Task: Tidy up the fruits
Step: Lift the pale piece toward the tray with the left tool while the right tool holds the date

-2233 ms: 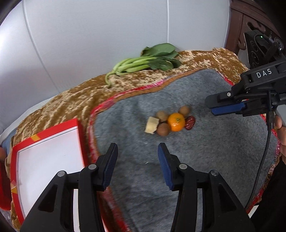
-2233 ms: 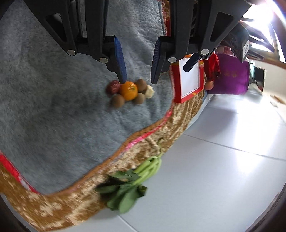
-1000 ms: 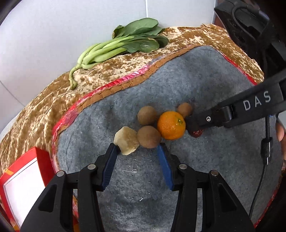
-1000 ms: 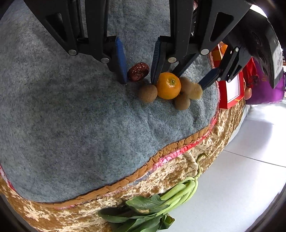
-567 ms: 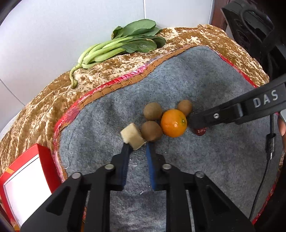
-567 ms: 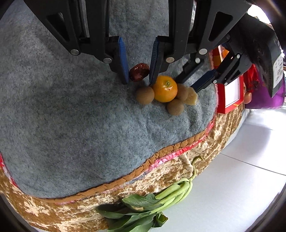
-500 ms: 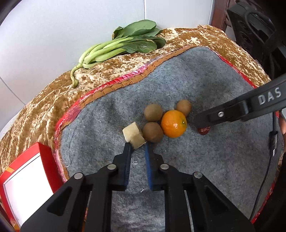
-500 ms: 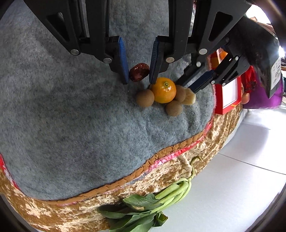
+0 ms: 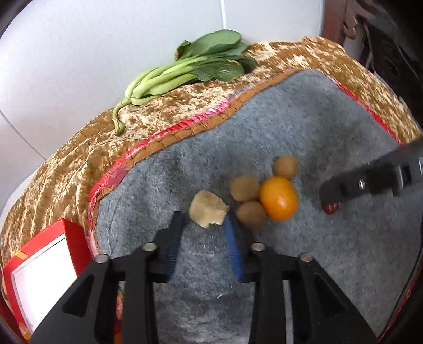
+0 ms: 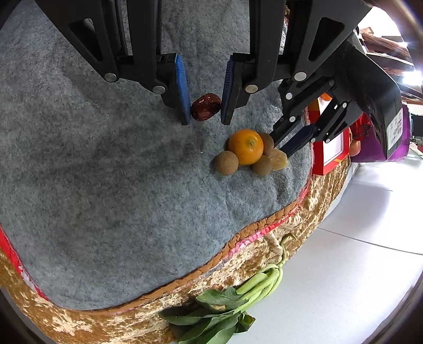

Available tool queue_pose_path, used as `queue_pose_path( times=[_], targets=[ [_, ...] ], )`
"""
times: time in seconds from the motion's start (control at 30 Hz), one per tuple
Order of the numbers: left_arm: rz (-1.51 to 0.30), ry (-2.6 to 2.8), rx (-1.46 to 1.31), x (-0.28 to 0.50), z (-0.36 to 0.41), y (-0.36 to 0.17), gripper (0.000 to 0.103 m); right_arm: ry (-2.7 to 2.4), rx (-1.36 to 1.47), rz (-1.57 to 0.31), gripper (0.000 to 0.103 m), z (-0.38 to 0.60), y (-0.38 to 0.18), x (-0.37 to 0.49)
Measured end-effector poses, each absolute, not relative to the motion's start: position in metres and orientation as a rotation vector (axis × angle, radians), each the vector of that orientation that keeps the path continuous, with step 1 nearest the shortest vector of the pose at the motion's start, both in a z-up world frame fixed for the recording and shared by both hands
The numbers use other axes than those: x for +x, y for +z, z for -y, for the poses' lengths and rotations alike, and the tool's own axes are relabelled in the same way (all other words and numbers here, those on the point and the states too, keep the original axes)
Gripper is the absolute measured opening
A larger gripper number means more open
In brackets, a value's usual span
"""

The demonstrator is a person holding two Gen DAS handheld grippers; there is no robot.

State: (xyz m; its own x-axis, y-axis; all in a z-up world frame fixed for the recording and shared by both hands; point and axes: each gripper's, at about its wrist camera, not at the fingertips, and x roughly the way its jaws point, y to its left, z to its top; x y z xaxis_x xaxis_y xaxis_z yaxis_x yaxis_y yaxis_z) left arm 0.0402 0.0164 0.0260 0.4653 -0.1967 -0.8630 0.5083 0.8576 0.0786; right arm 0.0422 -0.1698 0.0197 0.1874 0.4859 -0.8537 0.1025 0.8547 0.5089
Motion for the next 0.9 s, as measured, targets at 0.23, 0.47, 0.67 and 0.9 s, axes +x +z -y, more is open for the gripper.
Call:
queue_pose_path(
  times=[0.23, 0.47, 0.67, 0.9],
  targets=[
    [-0.998, -0.424, 0.258, 0.053, -0.015, 0.026, 0.040, 0.282, 0.519, -1.383, 0.024, 0.164, 0.014, 0.044],
    [-0.988, -0.422, 0.256, 0.055, -0.011, 0.024, 0.046, 0.276, 0.516, -1.388, 0.024, 0.162, 0.009, 0.046],
    [-0.993, -0.432, 0.233, 0.059, -0.010, 0.023, 0.028, 0.273, 0.511, -1.387, 0.024, 0.160, 0.008, 0.047],
    [-0.977, -0.447, 0.258, 0.048, -0.011, 0.026, 0.024, 0.276, 0.508, -1.384, 0.024, 0.155, 0.010, 0.048]
  ],
)
